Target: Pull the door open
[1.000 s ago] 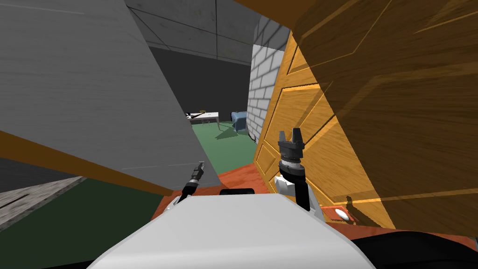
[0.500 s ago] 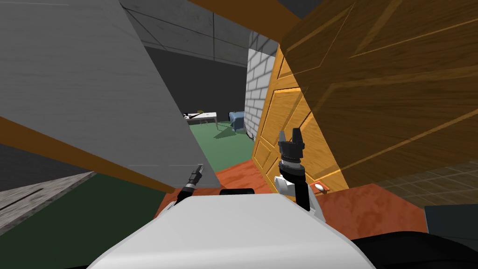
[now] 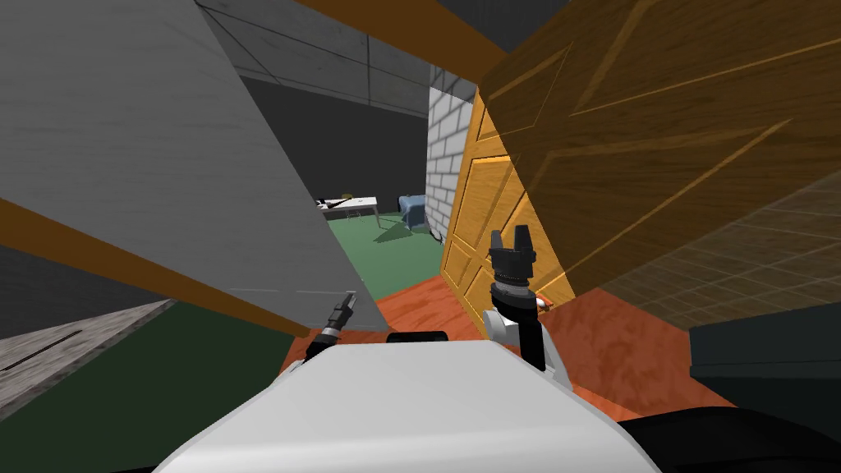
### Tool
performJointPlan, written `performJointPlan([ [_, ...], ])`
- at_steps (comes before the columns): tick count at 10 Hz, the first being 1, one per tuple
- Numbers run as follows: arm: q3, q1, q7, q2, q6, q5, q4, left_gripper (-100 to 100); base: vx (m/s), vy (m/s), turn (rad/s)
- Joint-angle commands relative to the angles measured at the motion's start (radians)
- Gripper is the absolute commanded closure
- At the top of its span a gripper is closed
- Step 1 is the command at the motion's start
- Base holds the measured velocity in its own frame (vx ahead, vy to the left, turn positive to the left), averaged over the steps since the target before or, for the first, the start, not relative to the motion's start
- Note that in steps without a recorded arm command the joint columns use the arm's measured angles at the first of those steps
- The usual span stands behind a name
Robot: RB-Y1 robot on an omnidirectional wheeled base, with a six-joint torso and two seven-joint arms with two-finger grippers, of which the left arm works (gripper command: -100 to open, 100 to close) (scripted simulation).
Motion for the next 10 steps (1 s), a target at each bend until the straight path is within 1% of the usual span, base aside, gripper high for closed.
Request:
performJointPlan([
  [1, -0.008, 0.026, 0.012, 0.015, -0.036, -0.006, 0.004, 100, -0.186, 0.064, -0.126],
  [2, -0.013, 0.037, 0.021, 0.025, -0.059, -0.010, 0.007, 100, -0.202, 0.092, -0.157],
  [3, -0.013, 0.037, 0.021, 0.025, -0.059, -0.010, 0.007, 100, -0.149, 0.069, -0.067],
  [4, -0.021, 0.057, 0.035, 0.043, -0.097, -0.016, 0.014, 100, -0.186, 0.085, -0.177],
  [5, -0.022, 0.061, 0.037, 0.046, -0.103, -0.017, 0.015, 100, -0.190, 0.083, -0.126],
  [6, -0.026, 0.051, 0.033, 0.036, -0.098, -0.018, 0.023, 100, -0.078, 0.024, -0.019],
  [7, -0.029, 0.027, 0.029, 0.026, -0.088, -0.021, 0.040, 100, -0.142, 0.042, -0.098],
  [8, -0.030, 0.016, 0.026, 0.022, -0.082, -0.021, 0.046, 100, -0.214, 0.067, -0.115],
  [10, -0.031, -0.019, 0.018, 0.009, -0.062, -0.021, 0.064, 100, -0.244, 0.095, -0.131],
])
